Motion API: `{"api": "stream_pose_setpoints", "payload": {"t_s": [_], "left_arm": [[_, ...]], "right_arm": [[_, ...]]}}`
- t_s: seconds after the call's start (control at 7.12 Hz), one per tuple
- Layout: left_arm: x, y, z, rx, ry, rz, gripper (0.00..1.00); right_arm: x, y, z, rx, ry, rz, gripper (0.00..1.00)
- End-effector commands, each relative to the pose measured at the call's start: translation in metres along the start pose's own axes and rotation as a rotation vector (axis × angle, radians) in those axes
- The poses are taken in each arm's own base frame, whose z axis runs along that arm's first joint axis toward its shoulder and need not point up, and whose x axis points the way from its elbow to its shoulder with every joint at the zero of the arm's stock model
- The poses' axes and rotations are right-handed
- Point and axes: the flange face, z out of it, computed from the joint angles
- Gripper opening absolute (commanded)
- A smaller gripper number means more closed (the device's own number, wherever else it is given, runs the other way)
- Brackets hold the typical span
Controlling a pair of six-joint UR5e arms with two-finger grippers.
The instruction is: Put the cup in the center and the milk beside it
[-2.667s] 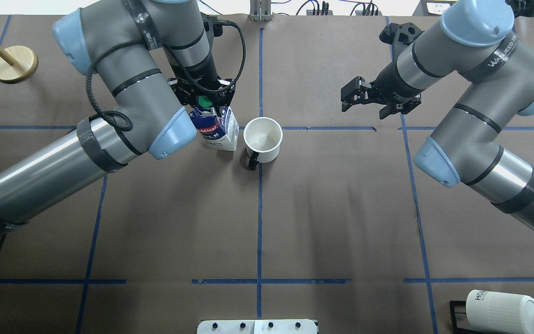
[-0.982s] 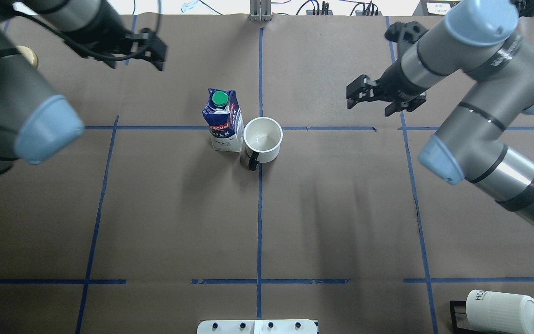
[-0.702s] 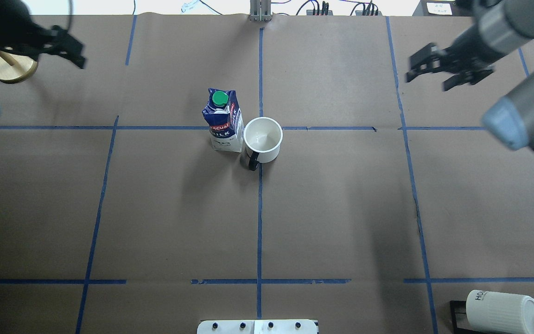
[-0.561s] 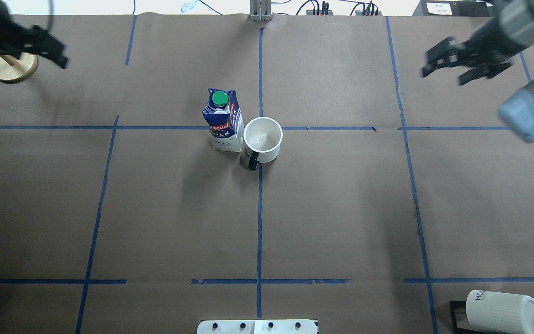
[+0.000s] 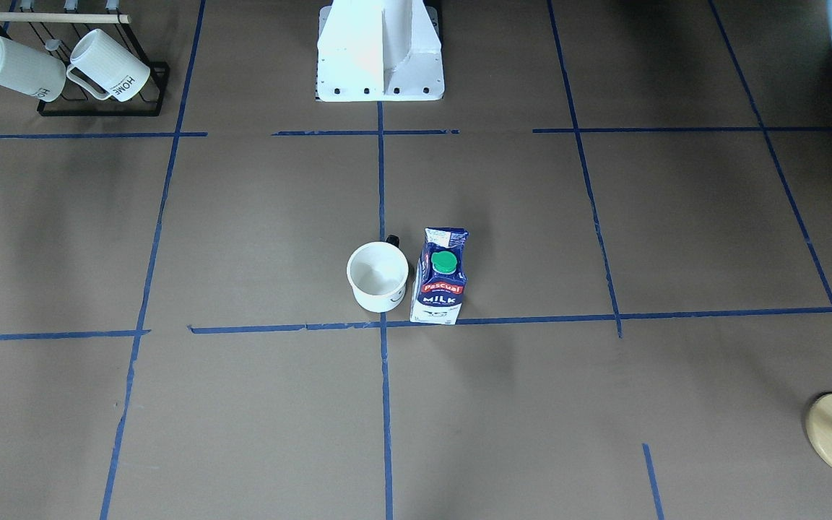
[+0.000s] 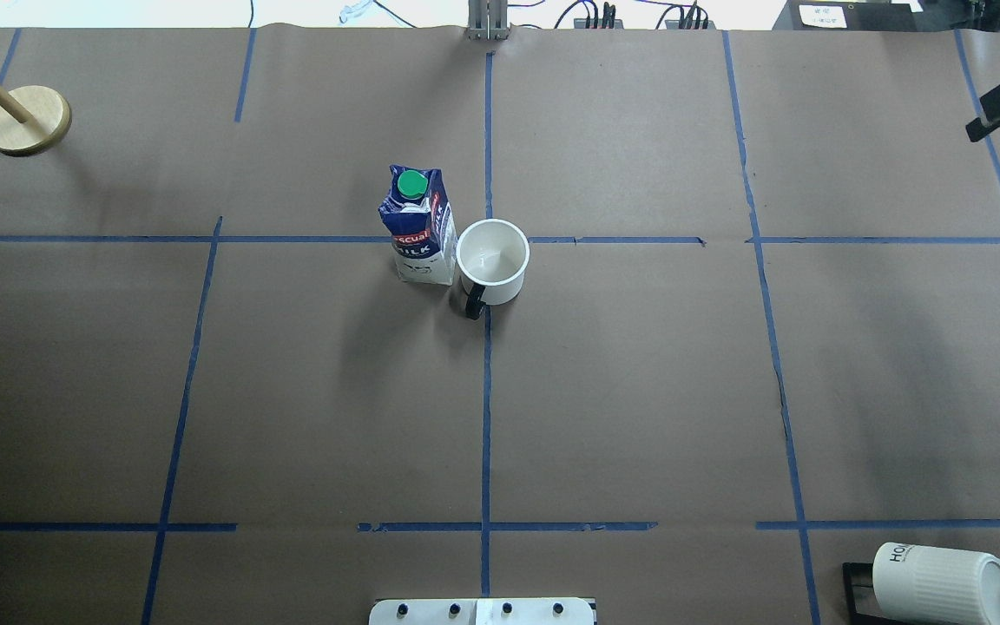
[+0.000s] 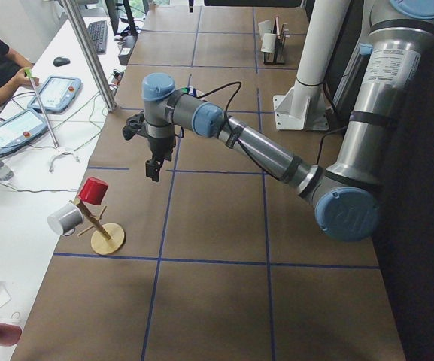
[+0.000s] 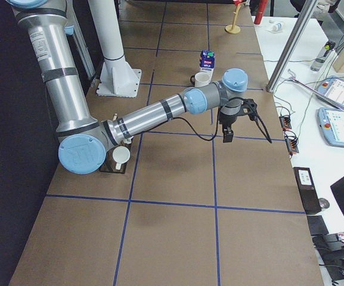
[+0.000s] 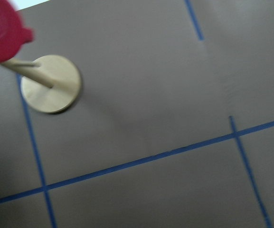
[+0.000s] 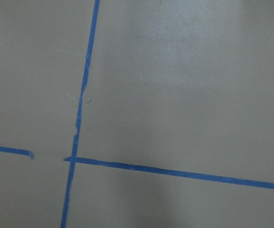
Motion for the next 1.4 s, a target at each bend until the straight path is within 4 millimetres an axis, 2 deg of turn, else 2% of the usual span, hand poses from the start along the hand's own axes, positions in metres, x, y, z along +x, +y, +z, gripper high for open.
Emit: {"api": "stream_pose_setpoints", "payload": {"t_s": [0.0, 0.14, 0.42, 0.7, 1.26], "left_arm": [[-0.072, 0.012, 0.018, -0.046, -0.027, 0.047, 1.00], [-0.099, 0.016, 0.023, -0.060, -0.029, 0.062, 1.00], [-0.109, 0.017, 0.034, -0.083, -0.023, 0.044, 1.00], [-0.112, 0.016, 0.038, -0.090, -0.023, 0.031, 1.00], [-0.114, 0.023, 0.041, -0.097, -0.021, 0.029, 1.00]], "right_arm": [[0.025, 0.015, 0.009, -0.025, 0.018, -0.039, 1.00], [0.025, 0.016, 0.010, -0.025, 0.018, -0.041, 1.00], [0.028, 0.019, 0.012, -0.032, 0.017, -0.045, 1.00], [0.030, 0.021, 0.013, -0.035, 0.013, -0.044, 1.00], [0.041, 0.020, 0.029, -0.058, 0.015, -0.025, 1.00]]}}
